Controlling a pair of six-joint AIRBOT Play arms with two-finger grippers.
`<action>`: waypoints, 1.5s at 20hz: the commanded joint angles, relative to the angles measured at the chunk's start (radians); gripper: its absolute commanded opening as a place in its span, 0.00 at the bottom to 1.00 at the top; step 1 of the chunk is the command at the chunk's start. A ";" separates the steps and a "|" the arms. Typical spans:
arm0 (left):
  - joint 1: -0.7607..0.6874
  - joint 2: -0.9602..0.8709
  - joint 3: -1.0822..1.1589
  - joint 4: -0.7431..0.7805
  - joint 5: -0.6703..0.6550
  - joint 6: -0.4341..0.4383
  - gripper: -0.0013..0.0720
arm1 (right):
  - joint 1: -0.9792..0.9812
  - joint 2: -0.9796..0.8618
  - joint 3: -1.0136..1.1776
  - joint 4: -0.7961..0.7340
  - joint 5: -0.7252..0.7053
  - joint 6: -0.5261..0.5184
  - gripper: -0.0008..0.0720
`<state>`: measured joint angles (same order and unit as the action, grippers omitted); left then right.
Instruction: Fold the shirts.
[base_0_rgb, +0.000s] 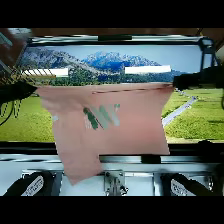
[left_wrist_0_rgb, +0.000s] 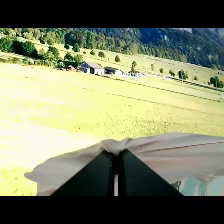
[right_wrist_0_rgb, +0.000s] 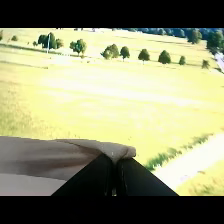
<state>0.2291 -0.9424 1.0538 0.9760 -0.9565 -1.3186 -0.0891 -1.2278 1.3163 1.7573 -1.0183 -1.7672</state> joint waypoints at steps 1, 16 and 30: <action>-0.102 -0.312 0.011 -0.057 0.304 0.094 0.06 | 0.002 -0.242 -0.021 0.106 0.371 0.005 0.10; -0.184 -0.778 0.311 -0.061 0.518 0.129 0.06 | 0.045 -0.472 -0.020 0.122 0.694 0.061 0.10; -0.119 -0.766 0.421 0.080 -0.143 0.128 0.06 | -0.043 -0.381 -0.020 0.119 0.224 0.114 0.10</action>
<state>0.0872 -1.7096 1.4326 1.0203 -0.8921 -1.1896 -0.1066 -1.6405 1.2968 1.8774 -0.6533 -1.6566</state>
